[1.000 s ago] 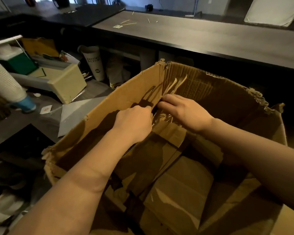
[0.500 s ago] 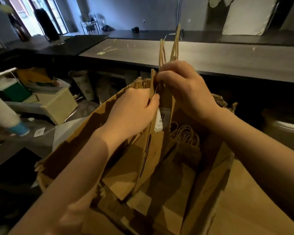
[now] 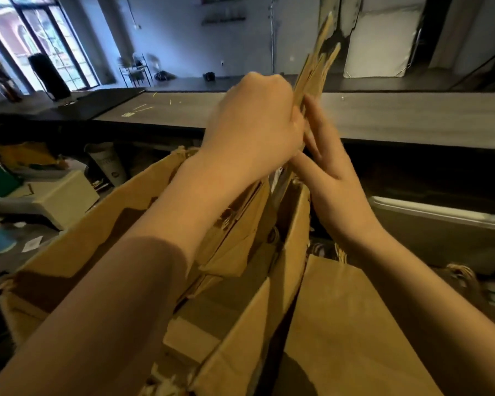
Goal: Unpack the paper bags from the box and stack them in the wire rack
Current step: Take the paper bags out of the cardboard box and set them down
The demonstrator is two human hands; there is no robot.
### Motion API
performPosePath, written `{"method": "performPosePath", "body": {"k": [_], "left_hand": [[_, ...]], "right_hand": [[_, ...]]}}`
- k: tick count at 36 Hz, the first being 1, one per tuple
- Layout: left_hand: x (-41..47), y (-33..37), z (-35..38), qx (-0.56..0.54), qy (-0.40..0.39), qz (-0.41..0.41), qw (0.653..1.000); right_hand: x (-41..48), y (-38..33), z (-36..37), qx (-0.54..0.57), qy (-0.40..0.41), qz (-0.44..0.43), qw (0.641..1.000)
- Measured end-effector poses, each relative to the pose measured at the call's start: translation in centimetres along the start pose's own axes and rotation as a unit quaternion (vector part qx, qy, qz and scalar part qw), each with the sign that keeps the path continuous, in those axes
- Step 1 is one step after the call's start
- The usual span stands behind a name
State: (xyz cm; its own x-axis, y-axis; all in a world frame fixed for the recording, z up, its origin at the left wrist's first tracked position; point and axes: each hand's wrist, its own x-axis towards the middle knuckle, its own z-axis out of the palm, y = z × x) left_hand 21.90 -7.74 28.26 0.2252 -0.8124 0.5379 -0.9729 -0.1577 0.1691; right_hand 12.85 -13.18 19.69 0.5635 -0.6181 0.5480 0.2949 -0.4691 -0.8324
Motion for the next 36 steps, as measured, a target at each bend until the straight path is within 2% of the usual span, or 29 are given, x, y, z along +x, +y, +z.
{"method": "performPosePath", "body": {"k": [4, 6, 10, 14, 18, 21, 25, 26, 28, 30, 33, 36], "left_hand": [[0.7, 4.9, 1.2, -0.008, 0.021, 0.028, 0.999], [0.7, 7.4, 2.2, -0.021, -0.009, 0.048, 0.999], [0.1, 11.6, 5.4, -0.028, -0.08, 0.095, 0.992], [-1.5, 14.3, 9.6, -0.048, -0.124, 0.112, 0.985], [-3.8, 15.5, 13.8, -0.136, -0.187, 0.073, 0.97], [-6.1, 15.6, 16.7, -0.227, -0.215, 0.022, 0.95], [-9.8, 15.0, 19.6, -0.23, -0.238, -0.049, 0.942], [-10.7, 14.6, 20.1, -0.258, -0.253, -0.09, 0.928], [-12.4, 14.2, 21.1, -0.341, -0.302, -0.186, 0.87], [-14.0, 13.8, 22.0, -0.369, -0.359, -0.244, 0.822], [-16.3, 13.4, 23.0, -0.341, -0.431, -0.254, 0.796], [-18.1, 13.1, 23.3, -0.319, -0.47, -0.279, 0.774]], "right_hand": [[-2.8, -0.6, -2.8, 0.144, 0.009, 0.021, 0.989], [-4.1, -1.1, -4.5, 0.2, 0.037, 0.033, 0.979], [-6.9, -1.5, -8.3, 0.242, 0.105, 0.091, 0.96], [-10.2, -0.3, -12.0, 0.265, 0.213, 0.189, 0.921], [-13.8, 1.8, -15.4, 0.155, 0.288, 0.268, 0.906], [-16.0, 2.7, -17.2, 0.172, 0.308, 0.315, 0.881], [-18.6, 3.6, -18.9, 0.178, 0.318, 0.361, 0.859], [-19.0, 3.9, -19.1, 0.173, 0.316, 0.366, 0.858], [-20.2, 4.5, -19.3, 0.159, 0.317, 0.38, 0.855], [-21.5, 5.2, -19.3, 0.146, 0.323, 0.391, 0.849], [-23.3, 6.2, -19.2, 0.097, 0.342, 0.4, 0.845], [-24.6, 6.6, -18.9, 0.059, 0.342, 0.404, 0.846]]}}
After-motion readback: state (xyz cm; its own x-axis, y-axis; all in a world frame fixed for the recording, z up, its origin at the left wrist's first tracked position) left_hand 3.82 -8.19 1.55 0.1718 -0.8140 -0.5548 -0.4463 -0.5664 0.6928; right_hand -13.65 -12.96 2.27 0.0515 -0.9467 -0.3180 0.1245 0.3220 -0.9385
